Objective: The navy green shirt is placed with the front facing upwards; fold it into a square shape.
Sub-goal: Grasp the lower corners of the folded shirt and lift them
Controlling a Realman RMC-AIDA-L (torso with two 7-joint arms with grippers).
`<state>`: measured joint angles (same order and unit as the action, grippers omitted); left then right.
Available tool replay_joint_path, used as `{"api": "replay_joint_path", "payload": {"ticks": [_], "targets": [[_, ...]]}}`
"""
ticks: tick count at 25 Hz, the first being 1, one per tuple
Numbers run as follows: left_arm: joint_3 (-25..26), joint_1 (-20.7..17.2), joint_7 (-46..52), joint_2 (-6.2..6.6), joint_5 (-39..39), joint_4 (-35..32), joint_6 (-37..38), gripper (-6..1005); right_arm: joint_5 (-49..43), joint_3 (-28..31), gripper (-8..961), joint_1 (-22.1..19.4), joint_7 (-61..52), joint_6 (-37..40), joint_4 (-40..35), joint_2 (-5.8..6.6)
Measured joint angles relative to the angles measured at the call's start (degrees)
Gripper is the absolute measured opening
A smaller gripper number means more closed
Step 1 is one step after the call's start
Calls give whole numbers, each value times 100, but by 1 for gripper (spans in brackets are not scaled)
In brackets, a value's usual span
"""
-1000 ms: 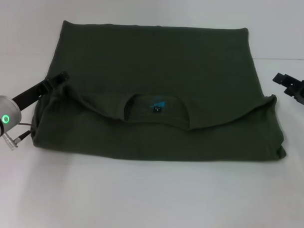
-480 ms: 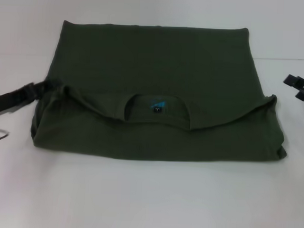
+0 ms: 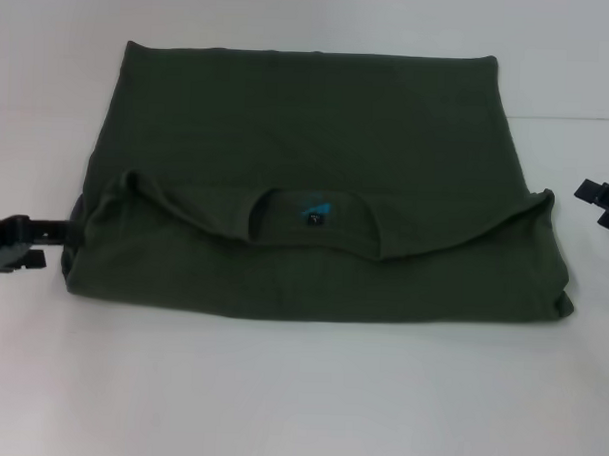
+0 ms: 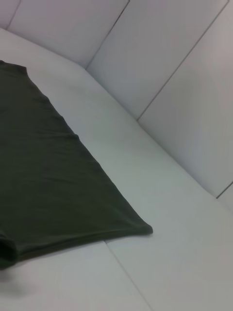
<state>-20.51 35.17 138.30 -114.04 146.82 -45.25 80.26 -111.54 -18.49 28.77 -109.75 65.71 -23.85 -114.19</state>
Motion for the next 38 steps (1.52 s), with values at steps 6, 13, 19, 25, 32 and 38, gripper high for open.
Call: {"api": "replay_joint_path", "payload": {"ticks": [6, 13, 19, 25, 32, 38], "targets": [[-186, 84, -21, -53, 54, 82, -161, 776, 0, -73, 833, 33, 0, 3, 6, -20], [-479, 141, -45, -95, 89, 268, -405, 773, 0, -124, 832, 44, -38, -7, 12, -22], [-598, 164, -45, -126, 89, 358, -446, 770, 1, -134, 831, 53, -45, -29, 16, -30], [-723, 185, 6, -135, 94, 387, -414, 767, 1, -137, 830, 58, -34, -41, 21, -32], [-806, 250, 87, -116, 141, 508, -410, 764, 1, -137, 829, 58, -23, -58, 21, -31], [-1030, 261, 49, -139, 261, 487, -537, 644, 1, -137, 828, 29, -39, -66, 20, -31]]}}
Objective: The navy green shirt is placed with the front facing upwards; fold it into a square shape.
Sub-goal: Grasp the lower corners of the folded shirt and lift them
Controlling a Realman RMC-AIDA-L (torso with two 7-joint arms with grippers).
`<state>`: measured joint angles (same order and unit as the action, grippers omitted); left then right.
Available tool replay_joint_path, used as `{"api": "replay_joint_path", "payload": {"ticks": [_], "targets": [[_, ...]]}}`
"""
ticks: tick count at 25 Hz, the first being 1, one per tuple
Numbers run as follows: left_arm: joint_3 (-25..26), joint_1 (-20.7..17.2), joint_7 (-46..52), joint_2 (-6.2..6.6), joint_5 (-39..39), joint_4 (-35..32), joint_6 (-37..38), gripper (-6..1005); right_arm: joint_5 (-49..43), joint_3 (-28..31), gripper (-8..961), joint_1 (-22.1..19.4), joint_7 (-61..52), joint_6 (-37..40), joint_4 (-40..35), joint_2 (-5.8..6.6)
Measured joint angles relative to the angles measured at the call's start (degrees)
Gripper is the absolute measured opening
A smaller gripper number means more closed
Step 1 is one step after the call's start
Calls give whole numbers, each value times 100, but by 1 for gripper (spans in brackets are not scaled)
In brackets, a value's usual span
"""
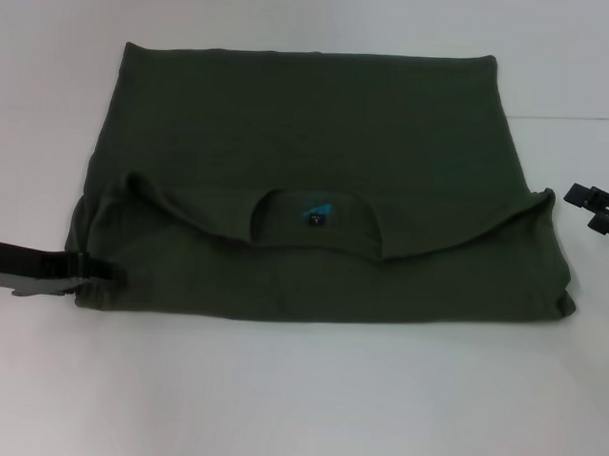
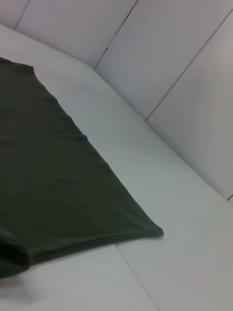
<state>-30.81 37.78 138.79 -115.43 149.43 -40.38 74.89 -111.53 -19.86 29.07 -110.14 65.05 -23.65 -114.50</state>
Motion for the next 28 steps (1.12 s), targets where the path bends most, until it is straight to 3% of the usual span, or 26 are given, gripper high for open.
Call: {"api": "replay_joint_path", "payload": {"ticks": [9, 13, 15, 20, 28], "targets": [[-10, -13, -86, -5, 11, -47, -103, 348, 0, -6, 827, -19, -21, 53, -7, 28], [-9, -14, -145, -5, 10, -54, -103, 174, -7, -301, 826, -38, -313, 285, -131, 139], [-6, -6, -154, -1, 10, -60, -82, 81, -36, -594, 826, -41, -676, 462, -252, 270], [5, 2, -213, 3, -36, -67, -60, 46, -735, -1389, 825, 77, -2132, 1011, -758, 698], [2, 2, -227, 5, -50, -67, -48, 47, -1853, -1567, 824, 457, -3483, 1872, -1240, 1209]]}}
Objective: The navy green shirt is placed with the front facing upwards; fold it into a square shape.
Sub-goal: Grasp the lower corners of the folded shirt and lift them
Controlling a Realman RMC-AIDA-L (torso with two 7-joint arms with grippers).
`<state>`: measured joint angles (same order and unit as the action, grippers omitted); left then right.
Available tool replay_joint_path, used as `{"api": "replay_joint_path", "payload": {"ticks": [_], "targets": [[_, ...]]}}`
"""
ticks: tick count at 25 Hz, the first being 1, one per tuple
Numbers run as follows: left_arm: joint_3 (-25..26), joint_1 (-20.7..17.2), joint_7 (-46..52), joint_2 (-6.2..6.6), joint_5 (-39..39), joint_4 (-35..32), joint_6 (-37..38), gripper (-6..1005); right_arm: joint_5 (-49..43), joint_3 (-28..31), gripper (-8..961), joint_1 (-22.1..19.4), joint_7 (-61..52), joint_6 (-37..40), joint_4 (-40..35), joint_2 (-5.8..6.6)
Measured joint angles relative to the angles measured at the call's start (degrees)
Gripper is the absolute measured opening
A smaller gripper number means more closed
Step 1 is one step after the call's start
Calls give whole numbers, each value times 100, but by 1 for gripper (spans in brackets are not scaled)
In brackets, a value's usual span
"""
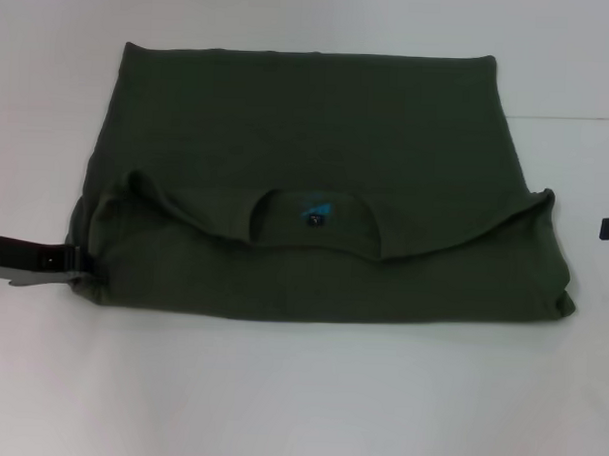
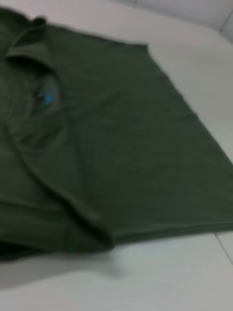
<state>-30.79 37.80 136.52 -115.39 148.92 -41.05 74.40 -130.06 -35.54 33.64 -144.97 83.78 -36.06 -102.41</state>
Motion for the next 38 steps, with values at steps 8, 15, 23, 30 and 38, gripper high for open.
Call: {"api": "replay_joint_path", "payload": {"ticks": [8, 15, 23, 30, 38], "targets": [[17, 17, -107, 8, -19, 2, 13, 47, -1158, -3, 820, 734, -619, 193, -197, 25], [31, 20, -173, 4, -39, 4, 23, 48, -1510, -275, 816, 1088, -673, -215, 100, -159], [32, 29, -225, 6, -39, 0, 50, 49, -1518, -581, 812, 1100, -704, -682, 426, -239], [30, 17, -269, -8, -64, 17, 42, 49, -1522, -582, 809, 1066, -622, -831, 471, -403], [29, 17, -298, -10, -98, 28, 44, 50, -1517, -578, 805, 1087, -552, -925, 477, -535]]}}
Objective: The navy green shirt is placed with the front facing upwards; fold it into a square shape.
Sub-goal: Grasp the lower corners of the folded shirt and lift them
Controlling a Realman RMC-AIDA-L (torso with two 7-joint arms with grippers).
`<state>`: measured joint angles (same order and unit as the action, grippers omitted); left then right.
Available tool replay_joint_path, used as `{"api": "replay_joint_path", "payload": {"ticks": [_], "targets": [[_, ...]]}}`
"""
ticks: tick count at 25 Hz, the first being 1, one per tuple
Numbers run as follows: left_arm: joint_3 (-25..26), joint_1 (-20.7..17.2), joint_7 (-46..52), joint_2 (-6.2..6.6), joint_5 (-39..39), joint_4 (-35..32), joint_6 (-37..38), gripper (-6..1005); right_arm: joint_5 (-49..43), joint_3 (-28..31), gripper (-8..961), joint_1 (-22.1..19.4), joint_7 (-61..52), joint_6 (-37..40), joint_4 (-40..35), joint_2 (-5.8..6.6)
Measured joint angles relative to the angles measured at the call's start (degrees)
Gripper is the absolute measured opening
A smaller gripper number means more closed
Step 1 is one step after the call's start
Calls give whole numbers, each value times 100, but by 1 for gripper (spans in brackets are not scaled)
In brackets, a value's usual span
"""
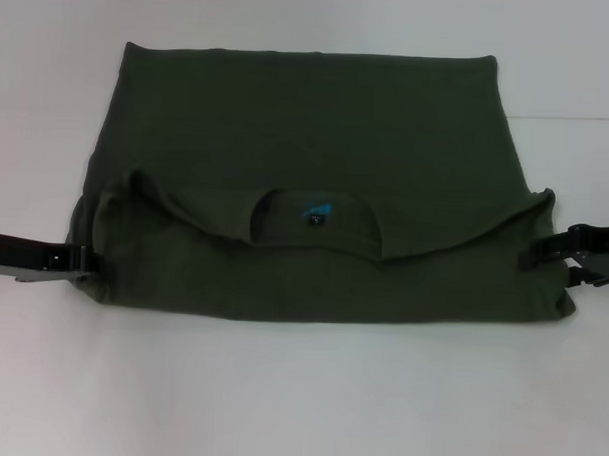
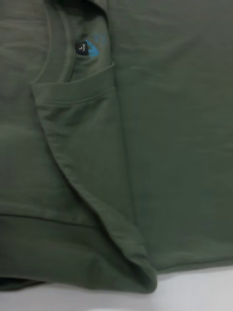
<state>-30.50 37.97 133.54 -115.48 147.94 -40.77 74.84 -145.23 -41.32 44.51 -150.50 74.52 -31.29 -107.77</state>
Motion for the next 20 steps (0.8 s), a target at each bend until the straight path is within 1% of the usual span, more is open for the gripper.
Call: {"api": "replay_joint_path", "payload": {"ticks": [11, 20], "targets": [[0, -18, -17, -6, -3, 8, -23, 51, 38, 30, 799, -7, 9, -93, 13, -50], [8, -33, -65, -9, -18, 17, -40, 52, -14, -92, 433, -14, 179, -36, 10, -50]]}}
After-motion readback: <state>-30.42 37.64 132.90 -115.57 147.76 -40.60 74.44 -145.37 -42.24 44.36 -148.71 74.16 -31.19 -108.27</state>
